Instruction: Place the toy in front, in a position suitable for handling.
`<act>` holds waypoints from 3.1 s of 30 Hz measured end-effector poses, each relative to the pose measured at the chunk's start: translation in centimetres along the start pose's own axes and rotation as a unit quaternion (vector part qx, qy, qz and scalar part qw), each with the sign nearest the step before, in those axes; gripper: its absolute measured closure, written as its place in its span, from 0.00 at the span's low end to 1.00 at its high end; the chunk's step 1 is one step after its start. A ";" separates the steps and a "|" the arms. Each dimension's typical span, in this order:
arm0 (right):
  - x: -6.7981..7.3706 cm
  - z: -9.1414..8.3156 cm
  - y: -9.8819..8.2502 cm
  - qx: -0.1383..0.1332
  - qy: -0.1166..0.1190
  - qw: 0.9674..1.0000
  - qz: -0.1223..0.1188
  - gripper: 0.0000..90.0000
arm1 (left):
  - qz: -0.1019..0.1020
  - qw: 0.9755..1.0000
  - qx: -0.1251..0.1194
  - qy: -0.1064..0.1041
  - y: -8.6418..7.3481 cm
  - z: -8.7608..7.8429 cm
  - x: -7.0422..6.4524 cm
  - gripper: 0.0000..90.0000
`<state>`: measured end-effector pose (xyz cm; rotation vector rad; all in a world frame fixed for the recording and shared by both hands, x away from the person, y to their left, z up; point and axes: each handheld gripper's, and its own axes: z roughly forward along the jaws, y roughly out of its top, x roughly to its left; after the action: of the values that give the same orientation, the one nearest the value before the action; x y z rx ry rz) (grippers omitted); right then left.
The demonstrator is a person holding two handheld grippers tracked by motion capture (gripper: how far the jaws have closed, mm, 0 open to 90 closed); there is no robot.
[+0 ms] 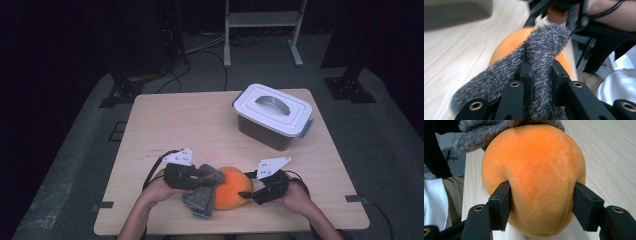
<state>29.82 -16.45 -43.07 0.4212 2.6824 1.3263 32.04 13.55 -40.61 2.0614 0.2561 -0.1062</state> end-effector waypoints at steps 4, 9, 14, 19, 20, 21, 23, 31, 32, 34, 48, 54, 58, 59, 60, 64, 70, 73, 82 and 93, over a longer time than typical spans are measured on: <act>0.0 -0.1 -0.1 0.003 0.000 1.000 -0.003 0.41 | 0.009 1.000 0.010 0.005 0.2 0.4 -0.1 0.83; -0.3 -0.2 -0.3 0.004 0.002 1.000 -0.004 0.41 | -0.008 1.000 0.016 0.022 -1.1 -0.4 0.6 0.83; -0.5 -0.4 -0.6 0.003 0.004 1.000 0.003 0.41 | -0.019 1.000 0.005 0.018 -1.9 -0.7 1.2 0.83; 0.1 -0.2 -0.3 -0.005 -0.005 1.000 -0.008 0.42 | -0.003 1.000 -0.020 0.008 -0.8 -0.2 0.5 0.83; 0.3 -0.1 -0.1 -0.004 -0.009 1.000 -0.021 0.42 | -0.001 1.000 -0.022 0.009 -0.7 -0.1 0.5 0.83; 0.4 -0.1 -0.1 -0.005 -0.011 1.000 -0.026 0.42 | -0.002 1.000 -0.023 0.012 -0.6 0.1 0.4 0.83; 0.5 -0.1 0.0 -0.004 -0.013 0.999 -0.028 0.42 | -0.004 1.000 -0.019 0.016 -0.6 0.0 0.5 0.83; -0.1 -0.1 -0.3 -0.007 -0.005 1.000 -0.017 0.41 | -0.021 0.999 -0.017 0.024 -1.6 -0.5 1.1 0.83; -0.1 -0.1 -0.3 -0.007 -0.005 1.000 -0.015 0.41 | -0.018 0.999 -0.018 0.022 -1.5 -0.5 1.1 0.83; 0.0 -0.1 -0.2 -0.007 -0.005 1.000 -0.016 0.41 | -0.010 0.999 -0.043 0.007 -0.9 -0.3 0.6 0.83; -0.3 -0.1 -0.5 -0.006 -0.002 1.000 -0.019 0.41 | -0.031 0.997 0.002 0.064 -2.4 -1.7 1.8 0.83; -0.1 0.0 -0.3 -0.010 -0.006 1.000 -0.029 0.41 | -0.030 0.998 -0.029 0.044 -1.7 -1.8 1.5 0.83; 0.3 0.1 0.0 -0.010 -0.014 0.999 -0.040 0.41 | -0.010 0.999 -0.031 0.018 -0.8 -0.7 0.6 0.83; 0.3 0.1 -0.1 -0.008 -0.014 0.999 -0.040 0.41 | -0.006 1.000 -0.021 0.018 -0.7 -0.4 0.4 0.83; 0.2 0.0 -0.2 -0.005 -0.016 0.999 -0.040 0.42 | -0.003 1.000 -0.013 0.021 -0.7 -0.3 0.4 0.83; -0.2 -0.2 -0.4 0.001 -0.012 0.999 -0.031 0.42 | -0.014 0.999 0.010 0.038 -1.1 -0.6 0.7 0.83; -0.6 -0.7 0.1 -0.005 0.013 1.000 0.001 0.28 | -0.017 0.999 0.007 0.031 -1.4 -0.5 0.9 0.83; -0.8 -0.8 0.5 -0.029 0.022 0.999 0.018 0.25 | -0.007 1.000 0.001 0.019 -1.0 0.0 0.6 0.83; -1.0 -0.2 -0.1 -0.017 0.031 0.999 0.023 0.42 | -0.009 0.999 0.038 0.026 -1.5 -0.4 0.8 0.83; -0.9 -0.7 0.1 -0.027 0.002 0.999 0.028 0.53 | -0.013 1.000 -0.018 0.010 -0.9 -1.4 0.6 0.83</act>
<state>30.48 -17.20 -42.62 0.4924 2.6510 1.4120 32.43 15.25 -40.82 2.0240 0.2958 -0.0966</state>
